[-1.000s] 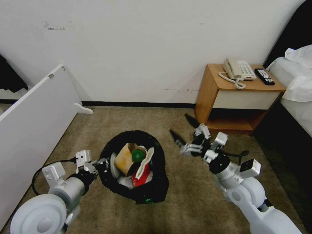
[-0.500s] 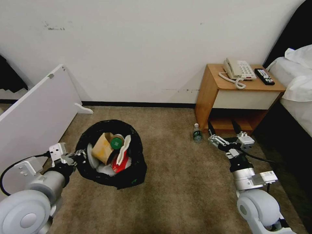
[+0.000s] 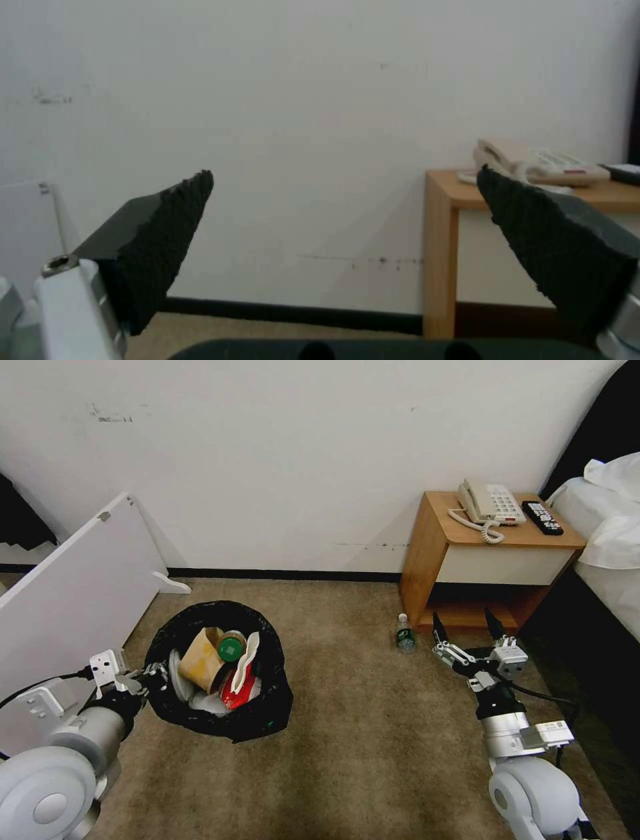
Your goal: Pick up the trash bin, then pick up the garbage from the floor and place it into the trash bin.
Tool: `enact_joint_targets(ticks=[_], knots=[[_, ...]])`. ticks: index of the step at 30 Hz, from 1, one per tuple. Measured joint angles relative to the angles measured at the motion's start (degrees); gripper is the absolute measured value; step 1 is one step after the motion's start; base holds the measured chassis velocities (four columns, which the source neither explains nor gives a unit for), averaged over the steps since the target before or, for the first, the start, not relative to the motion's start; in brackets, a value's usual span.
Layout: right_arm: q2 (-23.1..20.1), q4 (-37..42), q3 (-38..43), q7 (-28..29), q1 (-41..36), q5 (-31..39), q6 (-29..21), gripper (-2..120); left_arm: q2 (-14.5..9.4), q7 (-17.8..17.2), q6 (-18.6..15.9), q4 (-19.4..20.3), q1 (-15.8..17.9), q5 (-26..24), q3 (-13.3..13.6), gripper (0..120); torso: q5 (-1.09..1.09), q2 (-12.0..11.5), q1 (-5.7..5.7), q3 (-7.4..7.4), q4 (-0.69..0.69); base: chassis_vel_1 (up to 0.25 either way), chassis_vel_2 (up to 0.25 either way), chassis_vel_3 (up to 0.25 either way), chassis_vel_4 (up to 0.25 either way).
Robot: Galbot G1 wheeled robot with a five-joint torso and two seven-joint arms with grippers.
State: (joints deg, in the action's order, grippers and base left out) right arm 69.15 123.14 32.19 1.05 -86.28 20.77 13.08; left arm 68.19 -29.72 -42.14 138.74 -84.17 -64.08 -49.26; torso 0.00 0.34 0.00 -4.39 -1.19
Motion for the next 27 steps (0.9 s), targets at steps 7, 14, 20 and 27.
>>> enact_joint_targets(ticks=[7,14,20,27], knots=[[-1.66,3.59,0.99,-0.31,-3.98,-0.06,-0.15,100,-0.33,0.60,0.00,-0.38,0.21,-0.26,-0.43,1,-0.01,0.00,0.00,0.00,0.00,-0.148,0.163,0.174,-0.151],[-3.60,4.03,1.57,-0.30,-6.93,-0.16,-0.16,100,-0.48,0.79,0.00,-0.56,0.52,-0.51,-0.52,1,0.01,0.00,0.00,-0.01,-0.01,-0.241,0.243,0.236,-0.249],[-4.77,4.09,1.30,-0.31,-7.64,-0.55,-0.13,100,-0.57,0.96,0.00,-0.57,0.48,-0.67,-0.51,1,-0.01,0.00,0.00,-0.01,0.00,-0.267,0.268,0.269,-0.266],[-5.30,4.73,0.29,0.24,-9.84,-2.55,-0.10,100,-0.98,1.17,0.00,-0.59,0.31,-1.08,-1.01,1,-0.01,0.00,0.00,-0.02,-0.01,-0.264,0.280,0.283,-0.287]])
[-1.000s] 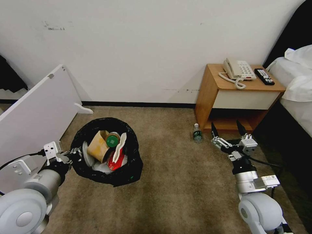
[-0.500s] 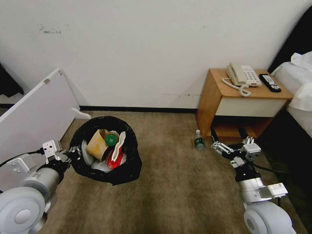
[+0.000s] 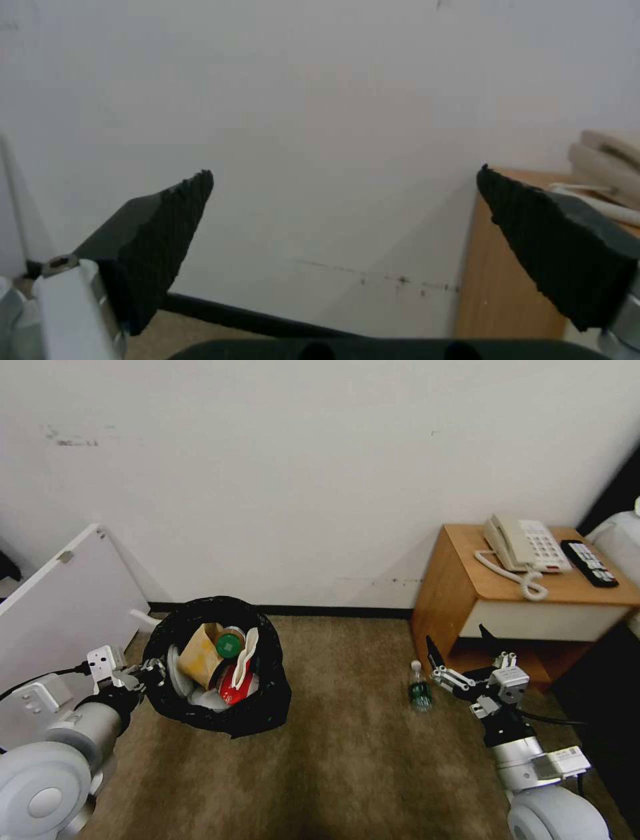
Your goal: Pick up the trash bin, then pick up the garbage from the floor and place it into the trash bin.
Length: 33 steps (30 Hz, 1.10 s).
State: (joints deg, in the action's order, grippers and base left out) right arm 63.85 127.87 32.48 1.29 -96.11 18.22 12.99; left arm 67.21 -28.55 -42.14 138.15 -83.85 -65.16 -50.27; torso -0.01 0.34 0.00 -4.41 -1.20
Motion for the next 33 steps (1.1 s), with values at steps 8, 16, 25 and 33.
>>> enact_joint_targets(ticks=[8,16,25,33], knots=[[-3.25,2.52,-0.57,3.78,-7.05,-2.83,-2.02,100,-0.28,0.21,0.01,-0.07,-0.07,-0.34,-0.18,1,0.01,0.00,0.00,0.00,0.00,-0.118,0.109,0.118,-0.110],[-7.21,3.69,-0.52,4.51,-11.03,-4.63,-3.79,100,-0.34,0.36,0.01,-0.02,0.04,-0.66,-0.05,1,0.01,0.00,0.00,0.02,0.02,0.018,-0.024,-0.019,0.021],[-7.72,3.79,-1.44,4.84,-12.73,-5.29,-7.06,100,-0.45,0.42,0.00,0.26,-0.10,-0.81,-0.12,1,0.01,0.00,0.00,0.01,0.01,0.000,0.000,0.000,0.000],[-9.49,4.31,-1.64,9.44,-11.15,-0.98,-18.96,100,-0.41,0.41,0.00,0.94,-0.14,-0.70,0.06,1,0.01,0.00,0.00,0.01,0.01,0.000,0.000,0.000,0.000]])
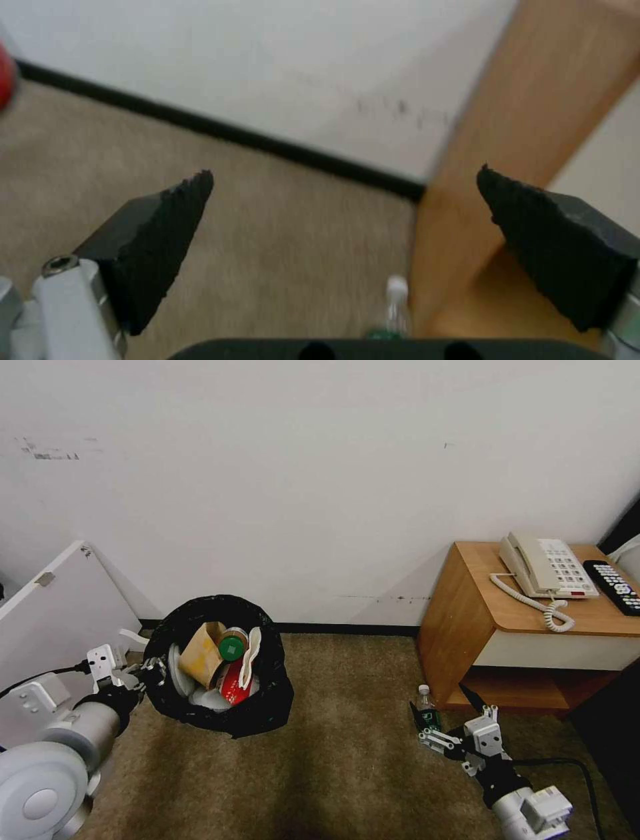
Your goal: Pick up the trash bin, then pick up the garbage from the floor and place it into the trash bin.
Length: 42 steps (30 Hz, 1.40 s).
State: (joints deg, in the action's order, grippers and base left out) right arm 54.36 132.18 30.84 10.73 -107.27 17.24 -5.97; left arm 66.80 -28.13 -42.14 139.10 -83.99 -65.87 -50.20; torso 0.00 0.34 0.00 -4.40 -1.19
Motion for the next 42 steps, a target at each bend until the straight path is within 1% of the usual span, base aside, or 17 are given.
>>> enact_joint_targets(ticks=[2,3,4,5,8,9,11,12,14,18,20,24,26,37,39,40,42], knots=[[-0.79,0.23,-1.30,2.61,1.50,4.10,-6.21,100,-0.03,-0.03,0.00,0.22,-0.07,0.12,0.08,1,0.00,0.00,0.00,0.00,0.00,0.000,0.000,0.000,0.000],[-0.79,0.23,-1.30,2.61,1.50,4.10,-6.21,100,-0.03,-0.03,0.00,0.22,-0.07,0.12,0.08,1,0.00,0.00,0.00,0.00,0.00,0.000,0.000,0.000,0.000],[-1.04,0.24,-2.07,3.73,2.37,5.93,-9.04,100,-0.03,-0.05,0.00,0.32,-0.14,0.25,0.13,1,0.00,0.00,0.00,-0.01,0.00,0.000,0.000,0.000,0.000],[-1.04,0.24,-2.07,3.73,2.37,5.93,-9.04,100,-0.03,-0.05,0.00,0.32,-0.14,0.25,0.13,1,0.00,0.00,0.00,-0.01,0.00,0.000,0.000,0.000,0.000],[-1.41,0.06,-4.18,6.58,6.02,11.15,-17.78,100,0.05,-0.07,0.00,0.47,-0.38,0.47,0.27,1,0.00,0.00,0.00,-0.01,0.00,0.000,0.000,0.000,0.000],[-1.41,0.06,-4.18,6.58,6.02,11.15,-17.78,100,0.05,-0.07,0.00,0.47,-0.38,0.47,0.27,1,0.00,0.00,0.00,-0.01,0.00,0.000,0.000,0.000,0.000],[-1.37,-0.50,-5.43,9.17,9.28,15.09,-23.19,100,0.00,-0.08,0.00,0.48,-0.40,0.50,0.21,1,0.00,0.00,0.00,-0.01,0.00,0.000,0.000,0.000,0.000],[-1.37,-0.50,-5.43,9.17,9.28,15.09,-23.19,100,0.00,-0.08,0.00,0.48,-0.40,0.50,0.21,1,0.00,0.00,0.00,-0.01,0.00,0.000,0.000,0.000,0.000],[-1.21,-1.34,-6.05,11.31,12.01,18.89,-27.33,100,-0.03,-0.08,0.00,0.49,-0.44,0.51,0.13,1,0.00,0.00,0.00,-0.01,0.00,0.000,0.000,0.000,0.000],[-1.03,-1.77,-6.29,12.70,13.43,21.33,-29.26,100,-0.03,-0.08,0.00,0.49,-0.48,0.50,0.10,1,0.00,0.00,0.00,-0.01,0.00,0.000,0.000,0.000,0.000],[-0.88,-2.28,-6.51,14.49,14.90,25.12,-31.91,100,-0.08,-0.08,0.00,0.49,-0.48,0.50,0.05,1,0.00,0.00,0.00,-0.01,0.00,0.000,0.000,0.000,0.000],[-0.68,-2.88,-6.75,15.74,16.04,27.64,-33.79,100,-0.12,-0.08,0.00,0.48,-0.31,0.49,0.09,1,0.00,0.00,0.00,-0.01,0.00,0.000,0.000,0.000,0.000],[-0.38,-3.63,-7.03,16.77,17.05,29.65,-35.70,100,-0.13,-0.08,0.00,0.44,-0.15,0.48,0.23,1,0.00,0.00,0.00,-0.01,0.00,0.000,0.000,0.000,0.000],[-0.02,-5.87,-7.21,16.84,18.99,30.41,-36.63,100,-0.22,-0.09,0.00,0.15,-0.05,0.46,0.31,1,0.00,0.00,0.00,-0.01,0.00,0.000,0.000,0.000,0.000],[0.26,-8.36,-7.15,16.63,20.74,30.53,-36.63,100,-0.23,-0.08,0.00,0.11,0.03,0.43,0.32,1,0.00,0.00,0.00,-0.01,0.00,0.000,0.000,0.000,0.000],[0.26,-8.36,-7.15,16.63,20.74,30.53,-36.63,100,-0.23,-0.08,0.00,0.11,0.03,0.43,0.32,1,0.00,0.00,0.00,-0.01,0.00,0.000,0.000,0.000,0.000],[0.63,-11.90,-6.78,15.74,22.80,30.56,-36.61,100,-0.23,-0.07,0.00,0.08,-0.07,0.42,0.32,1,0.00,0.00,0.00,-0.01,0.00,0.000,0.000,0.000,0.000]])
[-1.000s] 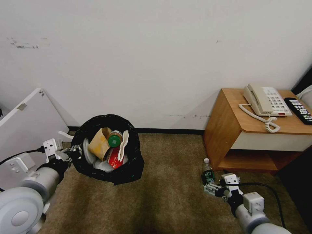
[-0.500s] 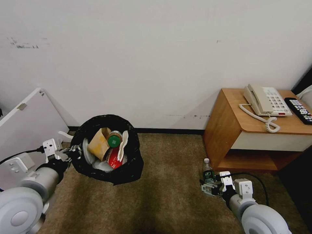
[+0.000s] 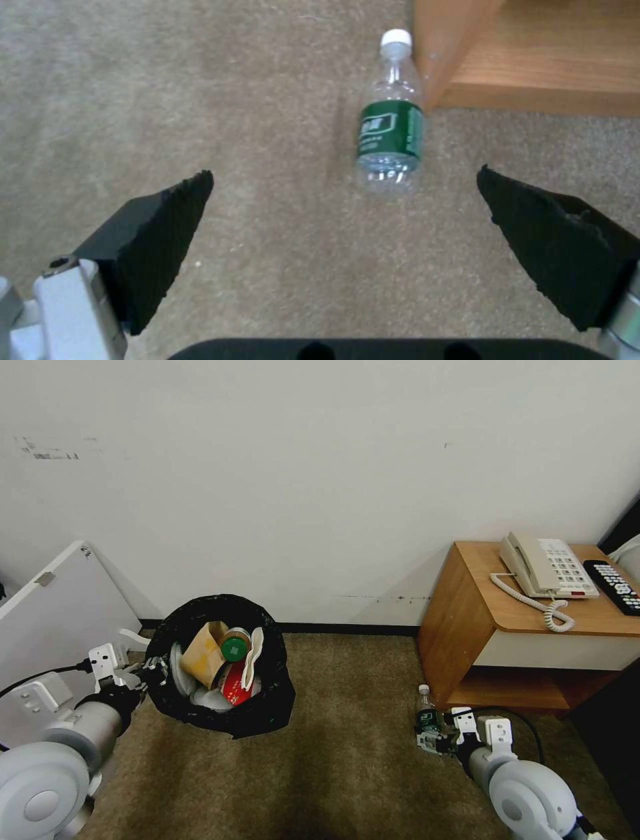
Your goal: Pick up the trash bin, then pick up the garbage from the floor and place it into the trash bin.
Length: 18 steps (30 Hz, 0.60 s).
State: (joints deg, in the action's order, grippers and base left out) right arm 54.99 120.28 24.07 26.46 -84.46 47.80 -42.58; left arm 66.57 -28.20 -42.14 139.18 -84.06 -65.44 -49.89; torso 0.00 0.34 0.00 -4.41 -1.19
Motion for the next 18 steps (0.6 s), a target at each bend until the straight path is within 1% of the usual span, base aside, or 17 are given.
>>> enact_joint_targets(ticks=[2,4,8,11,15,16,18], knots=[[0.12,-1.14,0.11,-0.28,0.62,-0.05,0.04,100,0.00,0.01,0.00,0.00,-0.05,0.00,-0.01,1,0.00,0.00,0.00,0.00,0.00,0.000,0.000,0.000,0.000],[0.80,-5.10,0.23,-1.51,2.76,-0.39,0.51,100,0.03,0.03,0.00,0.00,-0.13,-0.01,-0.08,1,0.00,0.00,0.00,0.00,0.00,0.000,0.000,0.000,0.000],[1.52,-7.87,0.15,-2.77,4.33,-0.47,0.92,100,0.12,0.03,0.00,0.01,-0.15,0.02,-0.07,1,-0.01,0.00,0.00,0.00,0.00,0.000,0.000,0.000,0.000],[3.06,-11.87,-0.36,-5.78,7.06,-0.30,1.33,100,0.26,0.03,0.00,0.14,-0.10,0.19,0.16,1,-0.01,0.00,0.00,0.00,0.00,0.000,0.000,0.000,0.000],[3.96,-13.73,-0.81,-7.28,8.42,-0.44,1.27,100,0.28,0.02,0.00,0.20,-0.11,0.33,0.21,1,0.00,0.00,0.00,0.00,0.00,0.000,0.000,0.000,0.000],[4.45,-15.29,-1.05,-8.91,9.57,-1.32,1.25,100,0.28,0.01,0.00,0.22,-0.20,0.37,0.21,1,0.00,0.00,0.00,0.00,0.00,0.000,0.000,0.000,0.000],[4.71,-16.13,-1.17,-9.64,10.20,-1.83,1.25,100,0.28,0.01,0.00,0.22,-0.26,0.39,0.20,1,-0.01,0.00,0.00,0.00,0.00,0.000,0.000,0.000,0.000]])
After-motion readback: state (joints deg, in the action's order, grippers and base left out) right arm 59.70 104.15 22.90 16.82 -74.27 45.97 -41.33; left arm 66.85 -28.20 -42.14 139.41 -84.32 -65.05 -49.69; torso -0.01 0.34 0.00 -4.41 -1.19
